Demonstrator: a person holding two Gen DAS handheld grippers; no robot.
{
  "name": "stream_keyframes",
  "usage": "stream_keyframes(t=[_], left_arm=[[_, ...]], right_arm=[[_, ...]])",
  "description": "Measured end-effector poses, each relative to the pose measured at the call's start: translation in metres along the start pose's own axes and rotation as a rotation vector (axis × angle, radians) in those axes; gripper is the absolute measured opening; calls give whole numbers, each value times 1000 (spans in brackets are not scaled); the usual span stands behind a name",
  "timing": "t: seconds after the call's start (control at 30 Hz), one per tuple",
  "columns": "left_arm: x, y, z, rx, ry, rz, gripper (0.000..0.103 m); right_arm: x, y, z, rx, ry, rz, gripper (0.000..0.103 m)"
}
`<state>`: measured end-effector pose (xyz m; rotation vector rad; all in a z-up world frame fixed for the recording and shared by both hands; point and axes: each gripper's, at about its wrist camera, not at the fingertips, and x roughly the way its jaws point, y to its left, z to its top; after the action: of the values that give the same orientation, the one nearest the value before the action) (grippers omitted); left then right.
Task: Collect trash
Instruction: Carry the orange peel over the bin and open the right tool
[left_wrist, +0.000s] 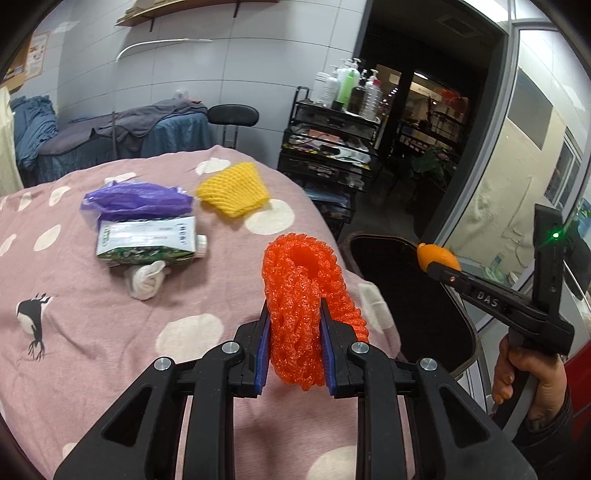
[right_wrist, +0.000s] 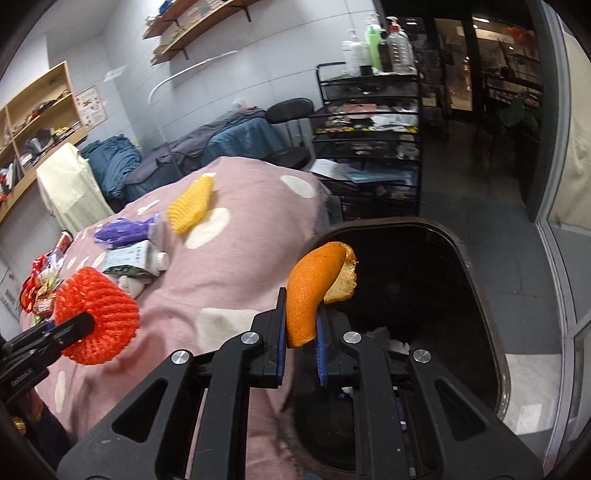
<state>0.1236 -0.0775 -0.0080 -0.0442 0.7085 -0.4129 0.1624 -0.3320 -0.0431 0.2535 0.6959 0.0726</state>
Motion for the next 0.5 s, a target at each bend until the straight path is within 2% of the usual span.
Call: stream_keyframes(t=[0.27, 0.33, 0.4, 0.47, 0.5], left_arm=[[15, -29, 5, 65, 20, -41, 23], [20, -34, 6, 77, 27, -48, 23], [23, -38, 7, 86, 33, -54, 23], [26, -42, 9, 94, 37, -60, 23], [28, -44, 9, 96, 40, -66, 23]], right_arm=[[28, -39, -17, 87, 84, -82, 14], [34, -45, -21, 101, 103, -96, 22], [36, -50, -26, 118, 103, -106, 43], [36, -54, -30, 138, 97, -109, 57], [36, -56, -31, 147, 93, -110, 58]])
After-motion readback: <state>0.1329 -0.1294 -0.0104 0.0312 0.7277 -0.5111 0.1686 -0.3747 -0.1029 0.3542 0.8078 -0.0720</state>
